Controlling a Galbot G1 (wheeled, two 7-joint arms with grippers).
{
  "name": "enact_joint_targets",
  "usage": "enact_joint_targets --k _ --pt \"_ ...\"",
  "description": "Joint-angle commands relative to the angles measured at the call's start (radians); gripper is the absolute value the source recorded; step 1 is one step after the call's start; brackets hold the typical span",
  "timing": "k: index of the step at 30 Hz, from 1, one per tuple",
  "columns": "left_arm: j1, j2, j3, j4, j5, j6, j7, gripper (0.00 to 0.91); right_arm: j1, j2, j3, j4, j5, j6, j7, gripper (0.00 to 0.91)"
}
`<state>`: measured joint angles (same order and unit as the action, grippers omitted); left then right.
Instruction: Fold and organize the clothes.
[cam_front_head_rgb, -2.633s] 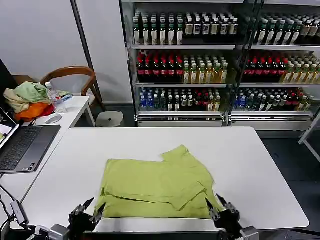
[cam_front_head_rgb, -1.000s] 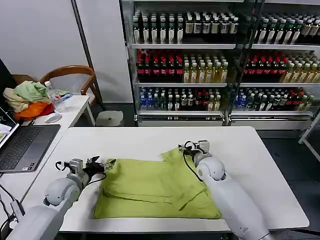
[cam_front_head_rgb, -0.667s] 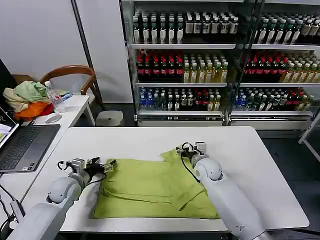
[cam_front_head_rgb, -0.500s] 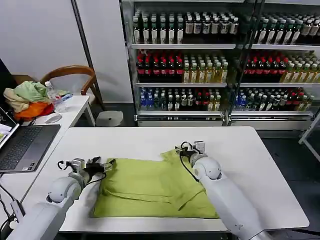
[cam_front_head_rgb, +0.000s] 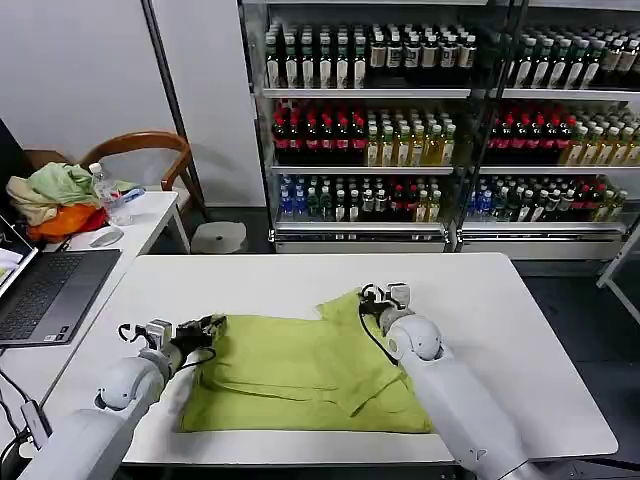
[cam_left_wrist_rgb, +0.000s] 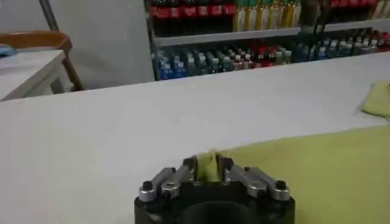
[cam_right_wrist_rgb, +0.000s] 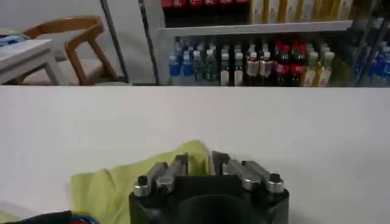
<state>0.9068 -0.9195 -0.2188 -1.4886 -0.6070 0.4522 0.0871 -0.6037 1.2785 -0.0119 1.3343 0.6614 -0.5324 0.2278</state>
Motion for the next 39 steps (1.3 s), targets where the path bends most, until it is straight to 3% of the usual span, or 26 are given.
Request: enact_joint_targets --k 1,6,8,9,11,12,13,14,34,35,36,37,39 --pt "0.008 0.000 -0.003 -0.007 -0.001 -0.010 0.014 0.040 0.002 0.001 0.002 -0.002 -0.011 0.016 -0.014 0.000" --pt "0.017 0.003 -0.006 -0.009 0.000 -0.016 0.018 0.050 0.010 0.008 0.007 -0.022 -0.029 0.035 -0.023 0.000" --pt "0.019 0.002 -0.007 -0.010 0.000 -0.018 0.019 0.050 0.013 0.007 0.008 -0.016 -0.031 0.038 -0.023 0.302" --pt "0.020 0.001 -0.008 -0.010 0.001 -0.019 0.019 0.040 0.014 0.007 0.008 -0.015 -0.031 0.039 -0.021 0.292" --pt "0.022 0.000 -0.008 -0.009 0.001 -0.020 0.020 0.040 0.020 0.007 0.009 -0.015 -0.030 0.038 -0.021 0.000" --pt "0.023 0.000 -0.008 -0.009 0.001 -0.021 0.022 0.050 0.021 0.006 0.008 -0.015 -0.031 0.038 -0.024 0.020" --pt "0.023 0.000 -0.008 -0.009 0.001 -0.022 0.022 0.050 0.021 0.006 0.008 -0.015 -0.031 0.038 -0.024 0.746" --pt "0.023 0.000 -0.008 -0.009 0.001 -0.022 0.022 0.050 0.020 0.006 0.006 -0.014 -0.032 0.035 -0.022 0.907" --pt "0.015 -0.004 -0.008 0.003 0.005 -0.036 0.036 0.050 0.028 0.040 0.011 -0.078 -0.033 0.019 -0.027 0.907" --pt "0.014 -0.004 -0.008 0.005 0.005 -0.038 0.038 0.050 0.031 0.045 0.011 -0.088 -0.033 0.019 -0.032 0.836" --pt "0.013 -0.004 -0.007 0.006 0.005 -0.039 0.039 0.050 0.034 0.049 0.011 -0.099 -0.032 0.019 -0.034 0.121" --pt "0.012 -0.004 -0.006 0.007 0.006 -0.039 0.039 0.050 0.038 0.056 0.013 -0.109 -0.031 0.018 -0.037 0.000" --pt "0.012 -0.005 -0.006 0.007 0.006 -0.039 0.040 0.050 0.040 0.063 0.015 -0.115 -0.029 0.012 -0.036 0.000"
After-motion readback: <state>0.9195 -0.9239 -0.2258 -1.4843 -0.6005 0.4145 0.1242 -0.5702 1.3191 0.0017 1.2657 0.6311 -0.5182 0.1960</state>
